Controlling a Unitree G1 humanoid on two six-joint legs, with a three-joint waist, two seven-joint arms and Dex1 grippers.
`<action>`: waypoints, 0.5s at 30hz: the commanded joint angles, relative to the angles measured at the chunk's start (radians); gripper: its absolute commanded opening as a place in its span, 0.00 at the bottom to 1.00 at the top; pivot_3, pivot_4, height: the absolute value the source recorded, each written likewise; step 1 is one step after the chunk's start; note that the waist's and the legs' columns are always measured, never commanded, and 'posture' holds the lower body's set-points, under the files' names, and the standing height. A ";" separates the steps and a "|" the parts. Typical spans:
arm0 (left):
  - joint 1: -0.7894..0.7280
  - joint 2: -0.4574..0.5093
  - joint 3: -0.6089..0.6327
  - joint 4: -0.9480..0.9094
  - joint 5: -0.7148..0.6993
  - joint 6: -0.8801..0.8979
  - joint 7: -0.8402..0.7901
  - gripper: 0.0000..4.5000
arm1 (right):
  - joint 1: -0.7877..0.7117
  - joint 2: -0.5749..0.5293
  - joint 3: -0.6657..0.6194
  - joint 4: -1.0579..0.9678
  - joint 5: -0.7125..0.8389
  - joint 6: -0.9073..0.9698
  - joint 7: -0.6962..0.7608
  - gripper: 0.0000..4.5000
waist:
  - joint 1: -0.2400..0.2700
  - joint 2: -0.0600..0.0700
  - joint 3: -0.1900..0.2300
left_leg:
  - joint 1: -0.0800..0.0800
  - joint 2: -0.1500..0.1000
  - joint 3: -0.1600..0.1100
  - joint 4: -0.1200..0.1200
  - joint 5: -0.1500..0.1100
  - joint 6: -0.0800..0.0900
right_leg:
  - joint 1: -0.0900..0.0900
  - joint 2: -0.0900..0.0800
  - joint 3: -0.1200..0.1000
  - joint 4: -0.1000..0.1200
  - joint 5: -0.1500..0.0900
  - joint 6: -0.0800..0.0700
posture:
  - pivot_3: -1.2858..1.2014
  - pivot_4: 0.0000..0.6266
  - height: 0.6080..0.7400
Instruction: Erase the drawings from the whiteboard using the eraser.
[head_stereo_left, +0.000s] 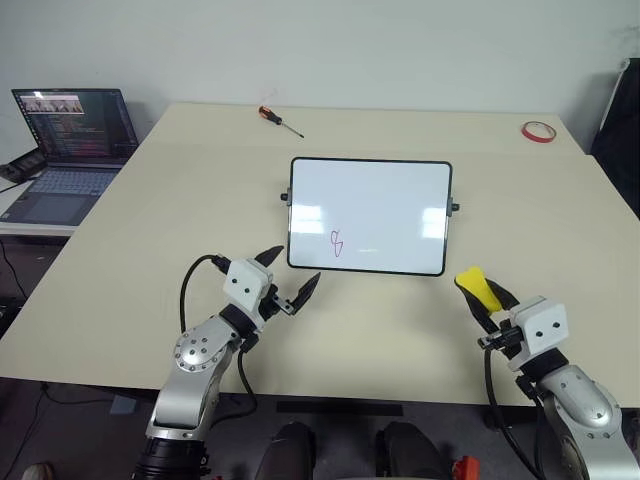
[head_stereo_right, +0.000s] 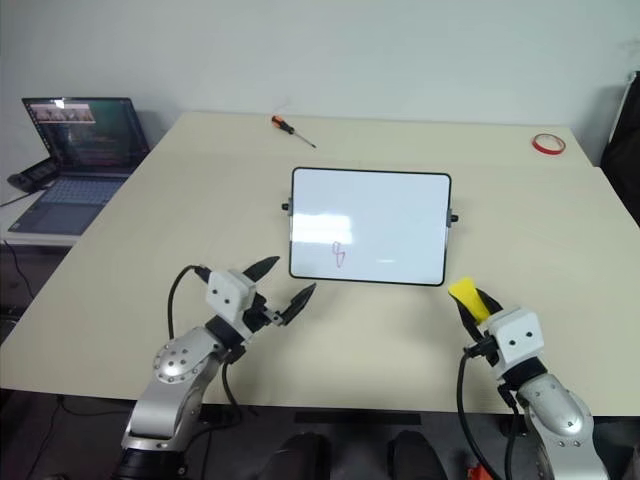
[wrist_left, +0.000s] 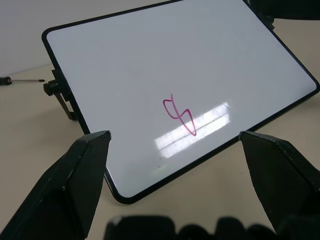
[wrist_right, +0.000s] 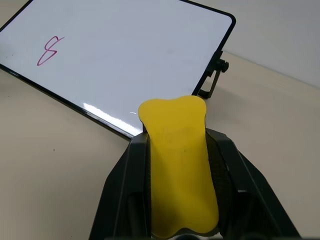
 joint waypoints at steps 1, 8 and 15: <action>0.008 -0.002 0.023 -0.057 -0.004 0.017 0.036 1.00 | -0.036 -0.008 -0.001 -0.024 0.003 0.004 -0.002 0.26 | -0.001 0.000 0.000 | 0.000 0.000 0.000 0.000 0.000 0.000 | 0.000 0.000 0.000 0.000 0.000 0.000 | 0.52 0.24 1.00; 0.014 -0.014 0.023 -0.070 -0.005 0.048 0.077 1.00 | -0.274 0.033 0.101 0.083 -0.032 0.034 -0.023 0.26 | -0.003 0.000 0.000 | 0.000 0.000 0.000 0.000 0.000 0.000 | 0.000 0.000 0.000 0.000 0.000 0.000 | 0.52 0.24 1.00; 0.016 -0.014 0.008 -0.051 -0.020 0.055 0.046 1.00 | -0.608 0.148 0.240 0.354 -0.099 -0.014 -0.048 0.26 | -0.004 0.000 0.000 | 0.000 0.000 0.000 -0.001 0.000 0.000 | -0.001 0.001 -0.001 0.000 0.000 0.000 | 0.52 0.24 1.00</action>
